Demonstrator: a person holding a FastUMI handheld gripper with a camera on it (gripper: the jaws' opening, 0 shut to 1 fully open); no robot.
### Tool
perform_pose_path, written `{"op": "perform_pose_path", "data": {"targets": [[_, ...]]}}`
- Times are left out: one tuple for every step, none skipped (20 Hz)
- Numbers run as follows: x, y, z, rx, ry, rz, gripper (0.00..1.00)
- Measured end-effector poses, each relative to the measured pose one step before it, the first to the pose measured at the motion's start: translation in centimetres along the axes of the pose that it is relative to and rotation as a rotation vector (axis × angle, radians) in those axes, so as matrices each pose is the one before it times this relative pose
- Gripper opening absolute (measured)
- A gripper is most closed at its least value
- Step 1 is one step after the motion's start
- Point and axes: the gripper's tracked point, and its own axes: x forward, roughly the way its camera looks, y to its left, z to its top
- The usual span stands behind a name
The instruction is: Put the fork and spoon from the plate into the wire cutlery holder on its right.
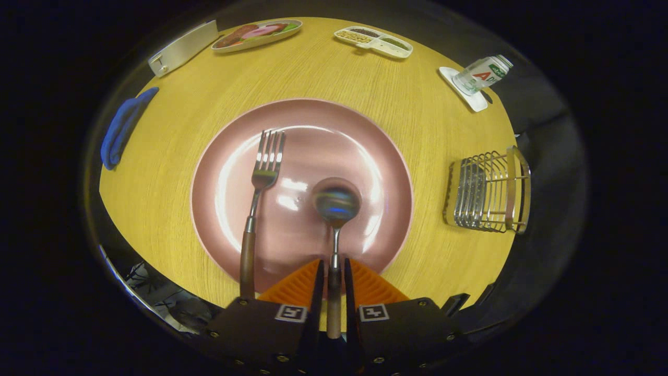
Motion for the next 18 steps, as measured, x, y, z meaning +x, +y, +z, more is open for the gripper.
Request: {"op": "perform_pose_path", "data": {"targets": [[0.09, -0.06, -0.426, -0.00724, 0.02125, -0.00682, 0.17], [0.278, 0.318, 0.097, -0.00466, 0.00526, 0.00108, 0.17], [-0.156, 0.299, 0.352, -0.00777, -0.01178, 0.02611, 0.17], [-0.026, 0.508, -0.125, 0.00637, 0.00768, 0.01626, 0.08], [-0.161, 0.084, -0.021, 0.0089, 0.00496, -0.003, 0.08], [0.018, -0.008, 0.044, 0.00747, -0.00263, 0.00107, 0.08], [-0.136, 0.015, 0.21, 0.00434, -0.00569, 0.00144, 0.08], [-0.404, -0.074, 0.195, 0.00395, -0.00721, -0.00348, 0.08], [-0.358, -0.196, 0.269, 0.00611, -0.00566, -0.00579, 0.08], [-0.41, -0.173, 0.346, 0.00576, -0.0097, -0.00584, 0.08], [-0.501, -0.295, 0.417, 0.00463, -0.00962, -0.00875, 0.08], [-0.449, -0.25, 0.32, 0.0023, -0.00773, -0.00969, 0.08], [-0.503, -0.325, 0.384, 0.00253, -0.00674, -0.01232, 0.08], [-0.39, -0.203, 0.318, 0.00262, -0.00667, -0.00796, 0.08], [-0.371, -0.15, 0.278, 0.00329, -0.00328, -0.00641, 0.08], [-0.288, -0.187, 0.092, 0.00183, 0.00028, -0.00902, 0.08], [-0.334, -0.183, 0.01, 0.00151, -0.00069, -0.01004, 0.08], [-0.238, -0.07, 0.074, 0.0049, -0.0012, -0.00791, 0.08]]}}
